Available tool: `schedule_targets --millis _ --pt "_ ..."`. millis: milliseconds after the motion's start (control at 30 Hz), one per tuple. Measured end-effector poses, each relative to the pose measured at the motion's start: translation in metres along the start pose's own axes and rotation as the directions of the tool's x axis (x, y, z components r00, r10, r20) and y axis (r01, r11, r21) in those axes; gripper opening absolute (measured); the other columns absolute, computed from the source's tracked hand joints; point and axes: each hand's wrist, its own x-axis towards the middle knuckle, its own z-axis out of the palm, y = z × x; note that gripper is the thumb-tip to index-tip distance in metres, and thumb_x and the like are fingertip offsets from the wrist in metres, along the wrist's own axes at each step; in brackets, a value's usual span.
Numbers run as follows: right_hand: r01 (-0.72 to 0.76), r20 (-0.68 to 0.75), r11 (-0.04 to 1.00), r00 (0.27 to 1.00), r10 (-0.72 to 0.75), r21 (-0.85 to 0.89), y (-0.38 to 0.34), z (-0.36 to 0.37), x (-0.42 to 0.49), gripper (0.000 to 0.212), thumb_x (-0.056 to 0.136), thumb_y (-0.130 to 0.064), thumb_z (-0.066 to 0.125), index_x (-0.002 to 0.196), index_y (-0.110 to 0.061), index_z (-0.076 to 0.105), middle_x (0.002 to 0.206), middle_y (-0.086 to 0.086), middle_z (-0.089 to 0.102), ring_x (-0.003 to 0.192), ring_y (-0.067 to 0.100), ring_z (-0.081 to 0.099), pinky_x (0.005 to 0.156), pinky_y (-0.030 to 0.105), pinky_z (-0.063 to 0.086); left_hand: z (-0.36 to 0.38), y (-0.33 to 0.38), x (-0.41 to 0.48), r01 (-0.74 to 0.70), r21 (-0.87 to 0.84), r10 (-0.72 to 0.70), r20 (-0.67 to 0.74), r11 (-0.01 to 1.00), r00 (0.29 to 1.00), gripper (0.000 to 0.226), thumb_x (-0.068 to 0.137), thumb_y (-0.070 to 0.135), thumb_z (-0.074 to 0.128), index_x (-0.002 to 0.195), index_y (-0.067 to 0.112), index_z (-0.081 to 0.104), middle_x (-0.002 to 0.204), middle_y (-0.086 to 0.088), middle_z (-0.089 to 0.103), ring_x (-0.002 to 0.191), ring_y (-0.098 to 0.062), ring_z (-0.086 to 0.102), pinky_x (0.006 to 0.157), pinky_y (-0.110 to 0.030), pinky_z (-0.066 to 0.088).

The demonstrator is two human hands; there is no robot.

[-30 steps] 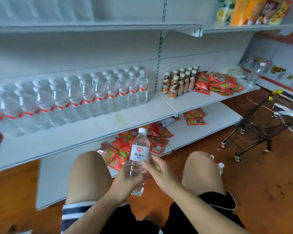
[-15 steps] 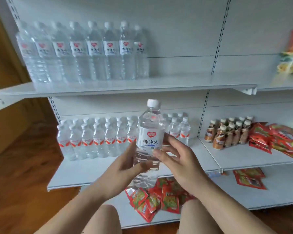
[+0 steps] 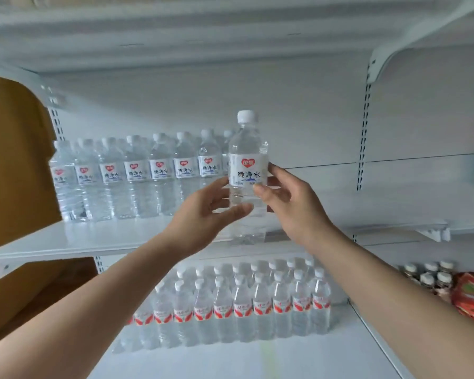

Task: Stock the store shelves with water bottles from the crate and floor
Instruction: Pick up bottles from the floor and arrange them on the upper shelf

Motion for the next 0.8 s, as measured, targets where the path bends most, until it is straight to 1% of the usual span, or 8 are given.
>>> schedule_targets --millis 133,233,300,400,467,600,667,800 --pt "-0.035 0.0 0.997 0.999 0.035 -0.073 0.03 0.004 0.034 0.042 0.096 -0.034 0.067 0.137 -0.038 0.057 0.115 -0.012 0.072 0.099 0.003 0.068 0.095 0.039 0.056 0.001 -0.029 0.036 -0.003 0.124 0.006 -0.021 0.992 1.0 0.041 0.091 0.027 0.075 0.13 0.028 0.063 0.114 0.014 0.075 0.106 -0.003 0.07 0.1 -0.032 0.054" --pt "-0.069 0.018 0.988 0.997 0.073 -0.14 0.05 0.01 0.056 0.045 0.097 -0.031 0.066 0.14 -0.034 0.056 0.121 -0.009 0.071 0.099 0.005 0.069 0.092 0.032 0.055 0.003 -0.053 0.058 -0.009 0.286 0.04 -0.103 0.958 0.994 0.041 0.088 0.037 0.077 0.127 0.033 0.064 0.11 0.018 0.074 0.102 0.002 0.068 0.091 -0.021 0.051" --pt "-0.087 0.066 0.97 0.992 0.105 -0.229 0.061 0.016 0.068 0.045 0.096 -0.029 0.068 0.139 -0.035 0.056 0.124 -0.007 0.07 0.105 0.009 0.067 0.095 0.031 0.053 0.001 -0.069 0.07 0.022 0.466 0.053 -0.148 0.885 0.988 0.046 0.087 0.042 0.076 0.129 0.028 0.062 0.111 0.013 0.068 0.095 -0.003 0.066 0.084 -0.02 0.05" --pt "-0.139 0.119 0.945 0.976 0.181 -0.297 0.076 0.027 0.085 0.047 0.094 -0.025 0.071 0.137 -0.034 0.057 0.124 -0.006 0.069 0.111 0.013 0.064 0.097 0.027 0.048 0.002 -0.088 0.077 0.049 0.645 0.009 -0.086 0.763 0.996 0.065 0.09 0.035 0.074 0.148 0.019 0.047 0.118 0.002 0.056 0.098 -0.015 0.062 0.09 -0.027 0.05" --pt "-0.168 0.112 0.932 0.97 0.214 -0.322 0.087 0.035 0.099 0.044 0.093 -0.025 0.072 0.134 -0.032 0.06 0.12 -0.003 0.069 0.107 0.017 0.066 0.095 0.029 0.05 0.001 -0.096 0.078 0.083 0.663 -0.037 -0.082 0.744 0.996 0.067 0.093 0.027 0.069 0.153 0.014 0.04 0.126 -0.001 0.054 0.109 -0.019 0.061 0.098 -0.03 0.046" --pt "-0.206 0.104 0.87 0.955 0.279 -0.447 0.109 0.053 0.12 0.035 0.092 -0.024 0.072 0.125 -0.019 0.061 0.108 0.005 0.064 0.09 0.029 0.066 0.082 0.036 0.057 -0.001 -0.106 0.079 0.154 0.642 -0.109 -0.109 0.751 0.988 0.056 0.094 0.029 0.065 0.144 0.015 0.045 0.132 -0.003 0.051 0.123 -0.021 0.055 0.103 -0.031 0.042" --pt "-0.198 0.109 0.844 0.952 0.287 -0.498 0.112 0.057 0.126 0.034 0.092 -0.022 0.072 0.124 -0.017 0.062 0.108 0.002 0.066 0.09 0.023 0.065 0.083 0.03 0.053 -0.001 -0.109 0.081 0.158 0.646 -0.125 -0.096 0.747 0.987 0.054 0.095 0.03 0.063 0.144 0.016 0.044 0.136 -0.003 0.049 0.128 -0.021 0.051 0.106 -0.032 0.04" --pt "-0.241 0.085 0.798 0.936 0.341 -0.553 0.112 0.061 0.131 0.029 0.091 -0.026 0.073 0.116 -0.014 0.066 0.109 0.006 0.069 0.095 0.024 0.067 0.087 0.031 0.053 -0.001 -0.109 0.082 0.186 0.656 -0.174 -0.085 0.731 0.981 0.047 0.097 0.033 0.059 0.14 0.016 0.049 0.138 -0.002 0.048 0.128 -0.021 0.05 0.105 -0.029 0.039"
